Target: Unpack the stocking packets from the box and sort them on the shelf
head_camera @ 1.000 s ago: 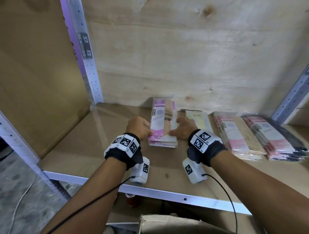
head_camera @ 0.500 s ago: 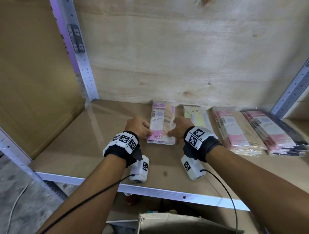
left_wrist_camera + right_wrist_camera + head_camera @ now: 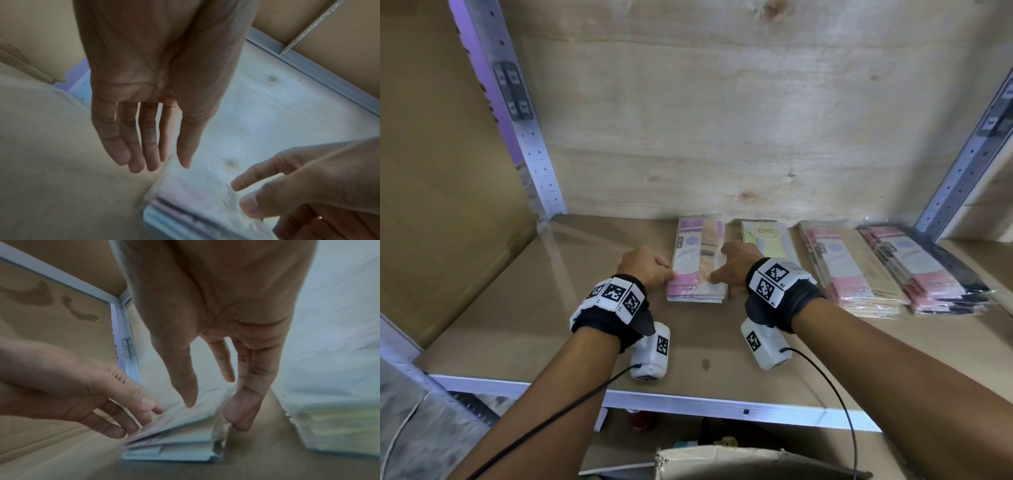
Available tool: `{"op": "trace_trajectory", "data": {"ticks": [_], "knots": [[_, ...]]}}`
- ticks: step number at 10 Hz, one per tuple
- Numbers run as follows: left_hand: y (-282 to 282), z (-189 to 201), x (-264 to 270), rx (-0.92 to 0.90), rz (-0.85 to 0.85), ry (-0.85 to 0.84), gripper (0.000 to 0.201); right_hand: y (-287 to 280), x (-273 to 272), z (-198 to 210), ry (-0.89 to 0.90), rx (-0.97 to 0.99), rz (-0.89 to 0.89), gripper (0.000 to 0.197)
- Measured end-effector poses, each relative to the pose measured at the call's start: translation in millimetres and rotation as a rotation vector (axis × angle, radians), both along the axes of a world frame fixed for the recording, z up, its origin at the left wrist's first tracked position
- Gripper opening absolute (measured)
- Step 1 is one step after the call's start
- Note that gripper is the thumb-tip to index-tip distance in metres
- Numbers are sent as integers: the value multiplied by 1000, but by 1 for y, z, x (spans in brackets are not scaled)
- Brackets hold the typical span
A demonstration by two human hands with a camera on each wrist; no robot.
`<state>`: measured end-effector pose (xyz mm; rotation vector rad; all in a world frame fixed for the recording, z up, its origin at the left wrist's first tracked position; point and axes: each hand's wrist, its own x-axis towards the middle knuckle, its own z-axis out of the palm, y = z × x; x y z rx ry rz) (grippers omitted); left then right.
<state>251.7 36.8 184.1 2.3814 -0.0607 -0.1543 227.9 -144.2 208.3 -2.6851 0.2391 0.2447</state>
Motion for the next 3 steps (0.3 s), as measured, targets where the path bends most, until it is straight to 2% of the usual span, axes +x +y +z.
{"op": "trace_trajectory", "data": {"ticks": [1,2,3], "knots": [[-1,14,-6,82,-17,-92,7,-6,-10,4,-70,4,23,61],[-4,23,-13,78,9,-167,16,-16,-29,10,-123,61,59,58],[-9,29,-25,-4,11,-187,15,-34,-50,8,-140,352,87,36]]}}
